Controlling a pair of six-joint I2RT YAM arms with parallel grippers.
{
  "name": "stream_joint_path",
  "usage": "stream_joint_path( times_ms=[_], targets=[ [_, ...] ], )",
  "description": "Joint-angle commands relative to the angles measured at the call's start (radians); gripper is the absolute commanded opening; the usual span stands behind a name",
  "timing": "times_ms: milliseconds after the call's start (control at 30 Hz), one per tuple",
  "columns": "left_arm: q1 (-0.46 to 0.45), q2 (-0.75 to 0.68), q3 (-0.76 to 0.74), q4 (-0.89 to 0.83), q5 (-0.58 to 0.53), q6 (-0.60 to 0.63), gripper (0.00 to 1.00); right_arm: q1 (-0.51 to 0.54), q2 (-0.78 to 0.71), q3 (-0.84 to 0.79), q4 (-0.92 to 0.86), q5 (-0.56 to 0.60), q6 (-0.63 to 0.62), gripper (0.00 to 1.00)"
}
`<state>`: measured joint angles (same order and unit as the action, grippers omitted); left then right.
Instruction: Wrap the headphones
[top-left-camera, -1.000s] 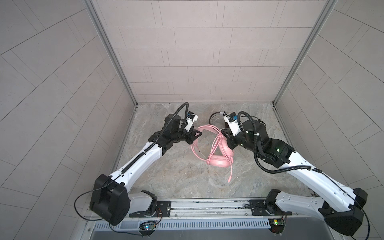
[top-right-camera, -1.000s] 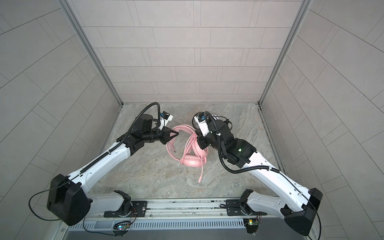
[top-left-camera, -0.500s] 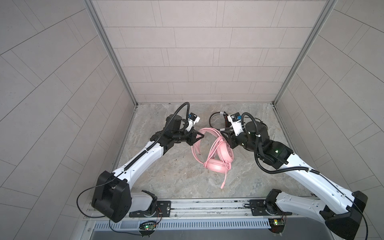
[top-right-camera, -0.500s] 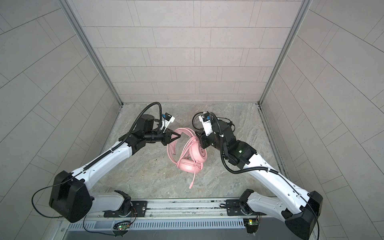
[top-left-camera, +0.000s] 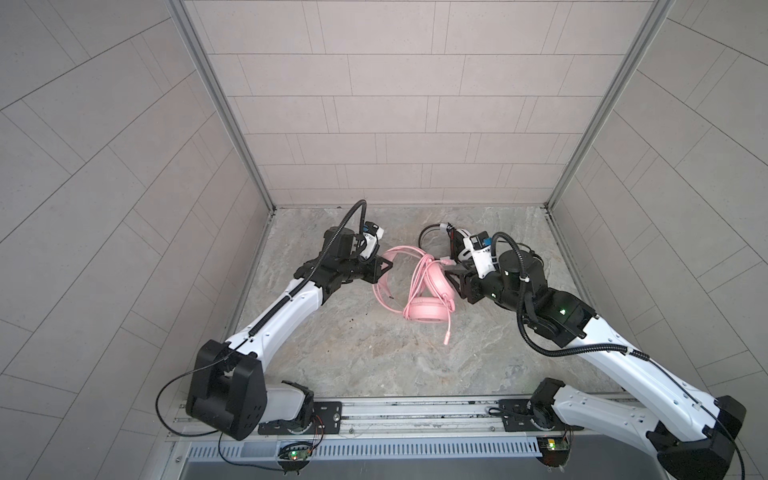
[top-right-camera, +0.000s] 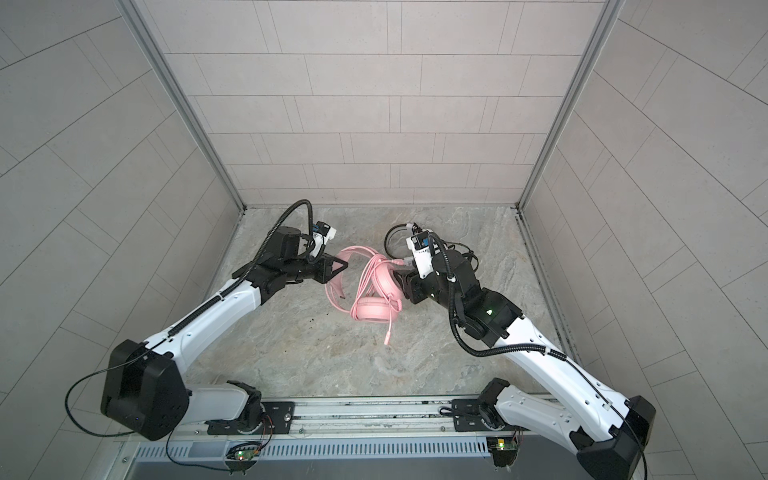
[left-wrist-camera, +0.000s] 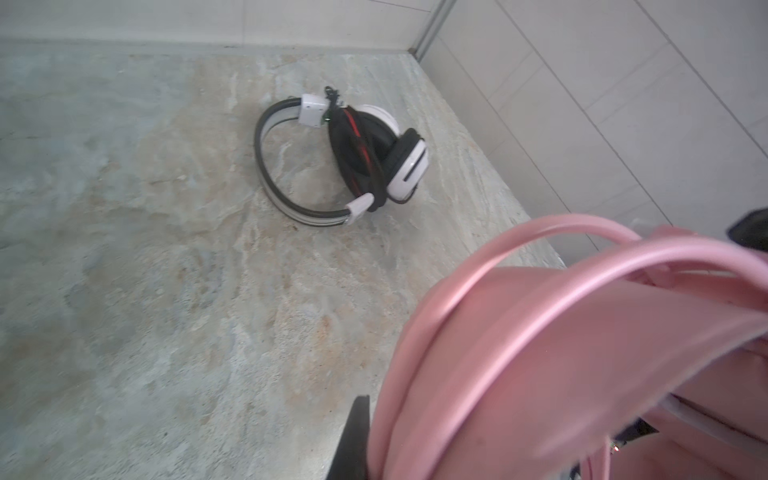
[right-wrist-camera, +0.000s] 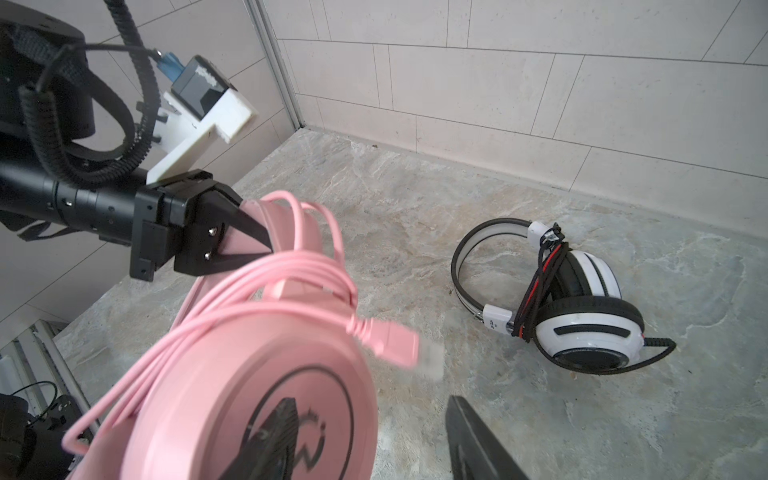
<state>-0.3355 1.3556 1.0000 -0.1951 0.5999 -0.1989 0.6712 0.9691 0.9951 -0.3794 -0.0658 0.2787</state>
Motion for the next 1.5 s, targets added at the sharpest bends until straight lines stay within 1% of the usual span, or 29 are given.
stream_joint_path(
  times_ms=[0,100,267,467,533,633,767,900,1033,1133,1200,1233,1267,1333,1400,1467],
  targets=[
    [0.051,0.027,0.042,-0.001,-0.113,-0.120,0.00,-0.007,-0.042,-0.018,-0.045,0.022,0.007,0.58],
    [0.092,0.063,0.039,-0.011,-0.267,-0.191,0.00,-0.006,-0.081,-0.046,-0.067,0.035,0.011,0.58],
    [0.133,0.130,0.054,0.036,-0.475,-0.242,0.00,-0.008,-0.167,-0.131,-0.079,0.082,0.037,0.59],
    [0.159,0.265,0.183,0.036,-0.625,-0.258,0.00,-0.009,-0.225,-0.208,-0.091,0.097,0.059,0.58],
    [0.169,0.326,0.225,0.049,-0.635,-0.268,0.00,-0.011,-0.239,-0.220,-0.095,0.096,0.065,0.58],
    [0.191,0.434,0.307,0.044,-0.598,-0.283,0.03,-0.012,-0.260,-0.227,-0.099,0.105,0.072,0.58],
    [0.213,0.570,0.416,0.022,-0.565,-0.295,0.03,-0.013,-0.257,-0.206,-0.102,0.112,0.067,0.58],
    [0.228,0.672,0.487,0.012,-0.546,-0.301,0.03,-0.014,-0.251,-0.195,-0.112,0.114,0.064,0.58],
    [0.236,0.743,0.535,-0.025,-0.521,-0.299,0.08,-0.016,-0.260,-0.196,-0.123,0.125,0.060,0.58],
    [0.240,0.761,0.546,-0.059,-0.516,-0.295,0.18,-0.020,-0.258,-0.197,-0.129,0.140,0.053,0.58],
    [0.244,0.764,0.545,-0.074,-0.513,-0.291,0.27,-0.024,-0.252,-0.196,-0.129,0.147,0.050,0.58],
    [0.246,0.763,0.545,-0.095,-0.512,-0.287,0.35,-0.027,-0.248,-0.193,-0.130,0.148,0.048,0.58],
    [0.246,0.762,0.549,-0.116,-0.510,-0.283,0.39,-0.033,-0.242,-0.189,-0.131,0.148,0.043,0.58],
    [0.248,0.760,0.566,-0.179,-0.507,-0.269,0.43,-0.044,-0.226,-0.170,-0.140,0.143,0.035,0.58],
    [0.251,0.754,0.586,-0.257,-0.517,-0.260,0.50,-0.052,-0.209,-0.141,-0.155,0.148,0.023,0.58],
    [0.250,0.724,0.572,-0.289,-0.529,-0.254,0.56,-0.065,-0.193,-0.113,-0.161,0.171,0.007,0.61]
  ],
)
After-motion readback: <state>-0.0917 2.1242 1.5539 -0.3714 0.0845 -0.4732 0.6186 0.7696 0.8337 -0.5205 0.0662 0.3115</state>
